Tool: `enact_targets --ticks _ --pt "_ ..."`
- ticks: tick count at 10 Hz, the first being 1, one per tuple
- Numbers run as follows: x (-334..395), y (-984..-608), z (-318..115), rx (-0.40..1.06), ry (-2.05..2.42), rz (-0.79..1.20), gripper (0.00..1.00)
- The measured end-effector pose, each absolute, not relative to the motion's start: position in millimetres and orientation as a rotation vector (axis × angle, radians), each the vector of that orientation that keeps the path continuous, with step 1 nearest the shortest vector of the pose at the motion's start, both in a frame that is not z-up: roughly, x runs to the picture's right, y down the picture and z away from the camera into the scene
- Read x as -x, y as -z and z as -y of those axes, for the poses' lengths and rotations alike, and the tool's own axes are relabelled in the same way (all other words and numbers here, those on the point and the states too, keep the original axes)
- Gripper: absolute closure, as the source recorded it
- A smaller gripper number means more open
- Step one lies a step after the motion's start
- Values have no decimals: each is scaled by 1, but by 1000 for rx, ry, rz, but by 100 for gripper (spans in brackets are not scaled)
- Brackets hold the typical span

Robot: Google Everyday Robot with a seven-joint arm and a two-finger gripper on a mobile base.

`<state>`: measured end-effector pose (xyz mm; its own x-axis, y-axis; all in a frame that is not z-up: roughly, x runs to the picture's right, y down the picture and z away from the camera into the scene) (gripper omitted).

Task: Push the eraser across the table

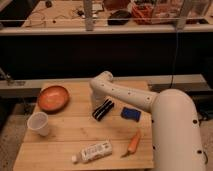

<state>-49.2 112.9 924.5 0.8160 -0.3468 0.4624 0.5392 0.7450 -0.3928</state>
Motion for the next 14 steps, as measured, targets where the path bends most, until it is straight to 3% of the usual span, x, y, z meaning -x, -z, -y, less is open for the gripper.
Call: enact_targets --ticks 14 --pt "46 -918 -123 554 506 388 100"
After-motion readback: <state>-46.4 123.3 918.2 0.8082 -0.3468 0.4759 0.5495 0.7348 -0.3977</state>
